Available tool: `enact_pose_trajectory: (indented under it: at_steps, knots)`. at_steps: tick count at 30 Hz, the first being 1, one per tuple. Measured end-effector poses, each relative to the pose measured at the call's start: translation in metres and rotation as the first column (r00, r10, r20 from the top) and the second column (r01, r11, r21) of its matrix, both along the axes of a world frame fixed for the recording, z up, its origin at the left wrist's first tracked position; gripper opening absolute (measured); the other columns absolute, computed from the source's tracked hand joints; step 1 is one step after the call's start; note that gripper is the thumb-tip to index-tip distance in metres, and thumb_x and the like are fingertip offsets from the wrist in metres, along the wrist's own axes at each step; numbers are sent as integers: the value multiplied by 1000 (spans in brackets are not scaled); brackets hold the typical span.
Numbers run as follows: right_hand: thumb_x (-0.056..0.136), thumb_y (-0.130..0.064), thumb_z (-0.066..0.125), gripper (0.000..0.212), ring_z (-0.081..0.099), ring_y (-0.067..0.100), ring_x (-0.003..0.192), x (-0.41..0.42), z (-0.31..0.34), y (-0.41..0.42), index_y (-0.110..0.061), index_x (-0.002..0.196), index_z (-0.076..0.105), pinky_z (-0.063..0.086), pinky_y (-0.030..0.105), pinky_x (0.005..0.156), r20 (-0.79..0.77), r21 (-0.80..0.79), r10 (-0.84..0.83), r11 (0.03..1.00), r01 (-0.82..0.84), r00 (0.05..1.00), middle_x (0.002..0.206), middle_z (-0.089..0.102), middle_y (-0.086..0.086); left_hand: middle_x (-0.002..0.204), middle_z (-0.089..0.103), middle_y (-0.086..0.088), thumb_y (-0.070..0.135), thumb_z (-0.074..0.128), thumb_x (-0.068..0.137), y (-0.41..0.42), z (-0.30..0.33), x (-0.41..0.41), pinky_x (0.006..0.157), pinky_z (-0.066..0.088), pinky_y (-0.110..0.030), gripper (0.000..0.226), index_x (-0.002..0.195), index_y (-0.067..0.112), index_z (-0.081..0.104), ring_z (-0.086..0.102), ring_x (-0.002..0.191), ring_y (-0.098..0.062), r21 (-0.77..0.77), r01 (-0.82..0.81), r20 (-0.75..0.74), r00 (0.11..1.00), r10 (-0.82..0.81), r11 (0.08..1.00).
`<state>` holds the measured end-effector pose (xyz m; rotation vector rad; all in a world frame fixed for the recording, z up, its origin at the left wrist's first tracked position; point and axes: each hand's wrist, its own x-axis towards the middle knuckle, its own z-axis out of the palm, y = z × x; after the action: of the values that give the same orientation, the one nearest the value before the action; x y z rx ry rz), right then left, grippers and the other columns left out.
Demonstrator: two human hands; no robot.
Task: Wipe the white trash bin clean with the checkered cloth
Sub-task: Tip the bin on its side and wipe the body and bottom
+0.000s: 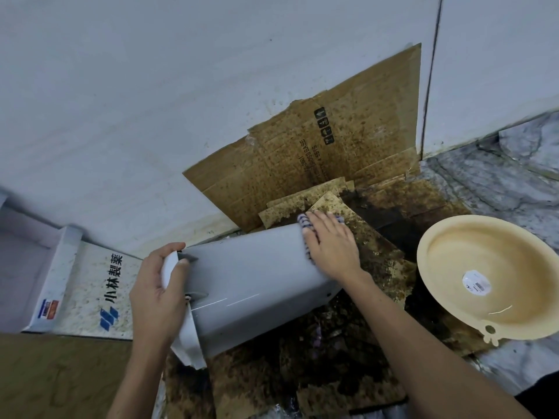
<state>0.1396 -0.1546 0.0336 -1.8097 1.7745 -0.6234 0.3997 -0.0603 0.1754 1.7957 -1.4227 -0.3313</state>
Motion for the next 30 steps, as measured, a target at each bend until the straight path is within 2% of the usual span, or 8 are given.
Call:
enact_pose_trajectory:
  at_steps: [5, 9, 11, 13, 18, 20, 23, 30]
  knots:
    - [105, -40, 29, 45, 35, 16, 141, -18, -11, -6, -26, 146, 43, 27, 36, 115, 193, -12, -92, 995, 96, 977, 153, 41, -6, 121, 64, 14, 39, 50, 87, 1, 0, 2, 92, 42, -28, 30, 113, 34, 65, 56, 115, -3, 18, -12, -46, 999, 13, 1000]
    - [104, -31, 39, 35, 63, 27, 107, -29, -17, 9, -21, 131, 58, 48, 36, 87, 377, -4, -279, 953, 303, 883, 117, 69, 5, 121, 65, 13, 34, 50, 86, 3, 0, 6, 89, 40, -21, 31, 113, 31, 65, 56, 115, -3, 25, -22, -53, 998, 23, 999]
    - [103, -27, 43, 34, 63, 26, 111, -26, -20, 27, -14, 130, 60, 49, 35, 91, 429, -51, -305, 932, 360, 850, 119, 69, 7, 120, 65, 14, 34, 50, 86, 3, 1, 6, 87, 40, -20, 30, 112, 32, 66, 56, 112, 3, 24, -24, -57, 998, 25, 999]
    - [103, -25, 43, 37, 53, 21, 128, -16, -20, 49, -11, 134, 58, 41, 37, 108, 456, -110, -282, 923, 368, 844, 134, 61, 4, 119, 64, 15, 34, 50, 85, 4, 1, 8, 88, 41, -21, 30, 111, 33, 66, 54, 110, 10, 22, -27, -65, 997, 28, 999]
    - [102, -27, 39, 40, 47, 15, 134, 39, 10, 80, -14, 135, 57, 25, 35, 119, 299, -323, -5, 940, 106, 954, 139, 56, -1, 119, 64, 16, 37, 50, 85, 6, 0, 11, 89, 41, -24, 30, 111, 34, 65, 53, 111, 10, 20, -17, -57, 998, 19, 1000]
    - [100, -22, 42, 38, 50, 16, 132, 71, 35, 83, -14, 134, 59, 25, 32, 119, 246, -392, 157, 918, -50, 956, 138, 59, 1, 118, 64, 17, 38, 50, 85, 5, -1, 10, 90, 42, -27, 30, 111, 35, 65, 54, 112, 8, 15, -3, -44, 999, 4, 1000]
    - [101, -25, 41, 41, 43, 18, 138, 115, 67, 72, -16, 140, 50, 25, 39, 119, 122, -404, 327, 879, -254, 937, 144, 53, 1, 115, 64, 19, 41, 49, 86, 3, 0, 7, 89, 42, -30, 30, 111, 35, 66, 55, 109, 8, 1, 7, -12, 1000, -7, 1000]
    - [100, -42, 30, 42, 55, 17, 118, 116, 66, 3, -30, 127, 59, 32, 36, 106, 54, -224, 257, 945, -239, 965, 128, 65, -8, 115, 63, 21, 34, 51, 87, 6, 2, 7, 87, 40, -22, 29, 112, 35, 65, 53, 108, 13, 20, -16, -6, 1000, 16, 1000]
